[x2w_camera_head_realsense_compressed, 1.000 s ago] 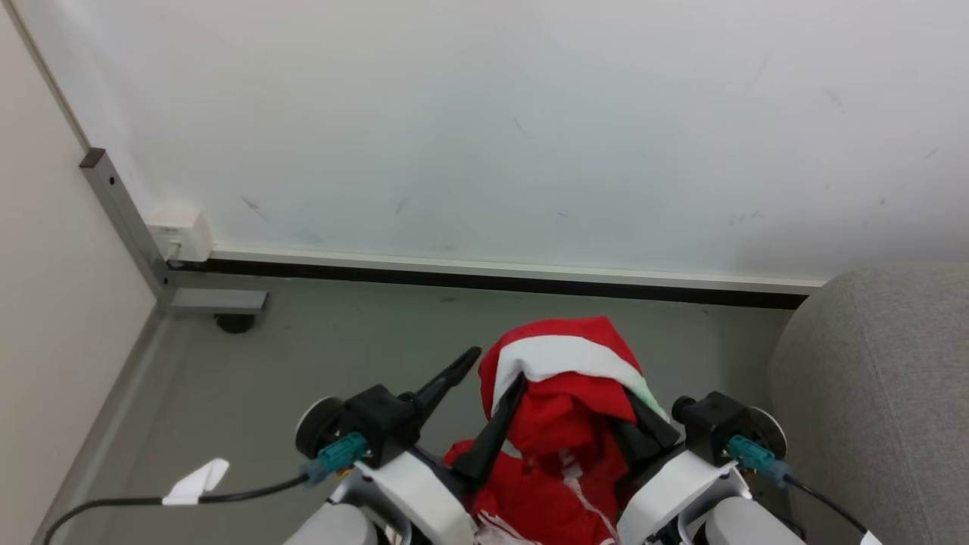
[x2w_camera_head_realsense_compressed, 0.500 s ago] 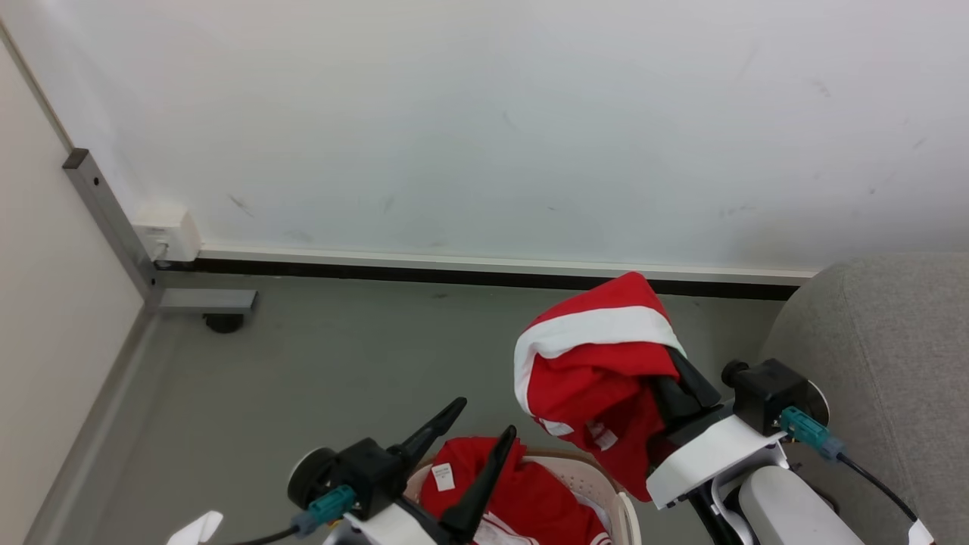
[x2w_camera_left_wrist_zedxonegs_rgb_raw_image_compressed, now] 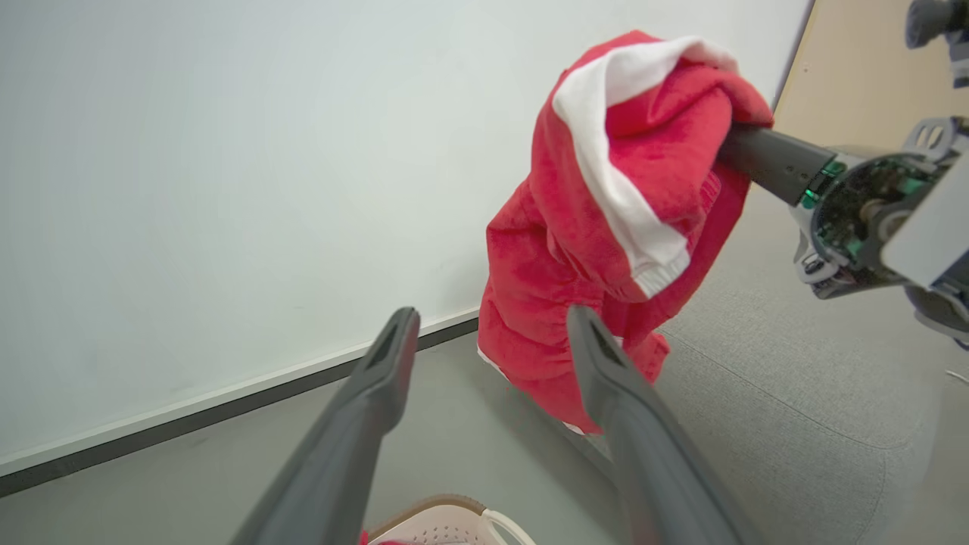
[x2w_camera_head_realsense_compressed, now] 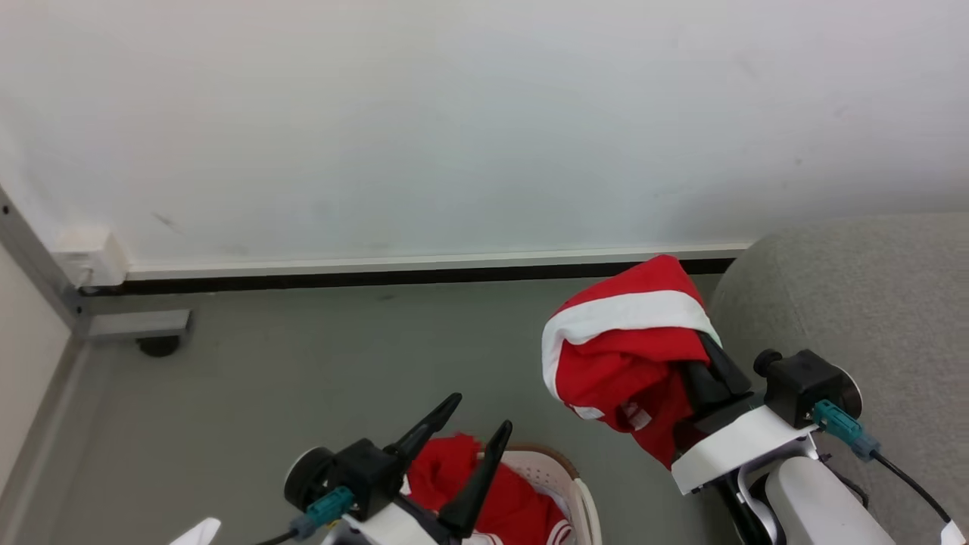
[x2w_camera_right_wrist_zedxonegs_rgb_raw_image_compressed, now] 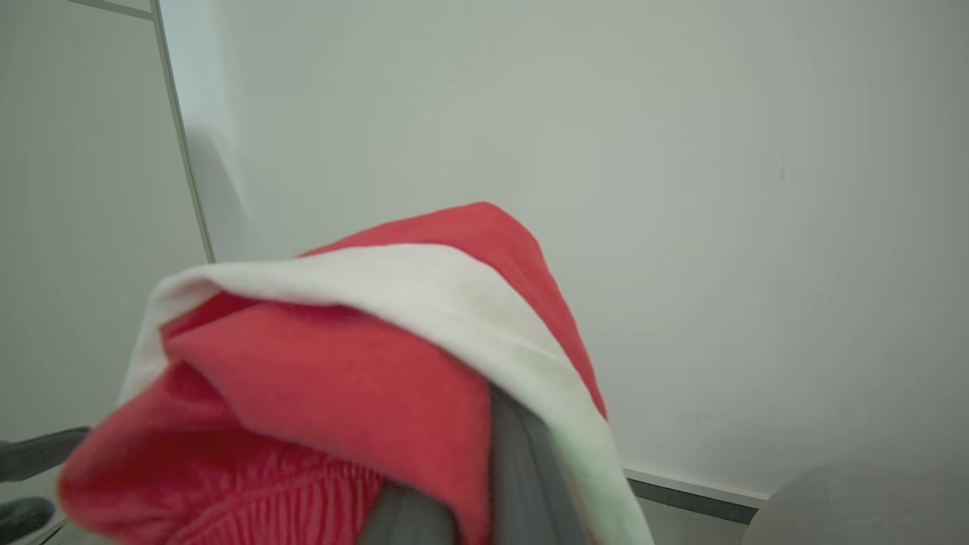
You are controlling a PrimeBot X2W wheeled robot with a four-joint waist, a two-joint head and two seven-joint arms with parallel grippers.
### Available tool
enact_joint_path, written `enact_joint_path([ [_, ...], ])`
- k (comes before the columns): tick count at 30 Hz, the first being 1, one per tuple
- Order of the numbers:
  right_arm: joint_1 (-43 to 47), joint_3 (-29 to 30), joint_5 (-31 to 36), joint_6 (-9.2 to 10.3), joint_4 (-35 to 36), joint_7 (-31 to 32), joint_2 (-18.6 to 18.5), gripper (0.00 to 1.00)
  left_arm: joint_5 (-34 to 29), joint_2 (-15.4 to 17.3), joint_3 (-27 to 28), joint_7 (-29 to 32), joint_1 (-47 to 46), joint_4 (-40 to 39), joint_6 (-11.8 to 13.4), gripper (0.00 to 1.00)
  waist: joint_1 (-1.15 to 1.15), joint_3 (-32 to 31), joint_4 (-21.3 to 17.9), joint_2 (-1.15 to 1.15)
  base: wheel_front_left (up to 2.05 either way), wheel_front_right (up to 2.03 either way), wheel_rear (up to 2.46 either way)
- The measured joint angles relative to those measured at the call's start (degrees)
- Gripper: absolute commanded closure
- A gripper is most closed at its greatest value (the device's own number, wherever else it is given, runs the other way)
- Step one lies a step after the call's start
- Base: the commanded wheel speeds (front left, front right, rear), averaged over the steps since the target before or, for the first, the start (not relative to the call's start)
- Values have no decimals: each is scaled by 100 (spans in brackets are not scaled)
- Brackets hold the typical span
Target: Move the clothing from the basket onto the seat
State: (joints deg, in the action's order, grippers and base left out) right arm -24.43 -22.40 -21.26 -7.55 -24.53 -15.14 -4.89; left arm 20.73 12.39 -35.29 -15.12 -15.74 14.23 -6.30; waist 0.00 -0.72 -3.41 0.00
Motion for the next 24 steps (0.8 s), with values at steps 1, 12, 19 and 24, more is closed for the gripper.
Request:
enact_joint_path([
  [1,1,15,9,0,27,0,-13,100,-10,-9,9,-1,7,2,-19,0,0,11,-73,0,0,0,0],
  [12,122,218,41,0,297,0,-210,100,-168,-113,53,0,49,-82,-81,0,0,162,-1098,0,0,0,0],
  [19,351,449,42,0,525,-1,-412,100,-224,-203,-86,-1,20,-176,-109,0,0,299,-1721,0,0,0,0],
  [24,448,682,65,0,678,0,-428,100,-250,-162,-225,0,-89,-265,-123,0,-1,548,-1934,0,0,0,0],
])
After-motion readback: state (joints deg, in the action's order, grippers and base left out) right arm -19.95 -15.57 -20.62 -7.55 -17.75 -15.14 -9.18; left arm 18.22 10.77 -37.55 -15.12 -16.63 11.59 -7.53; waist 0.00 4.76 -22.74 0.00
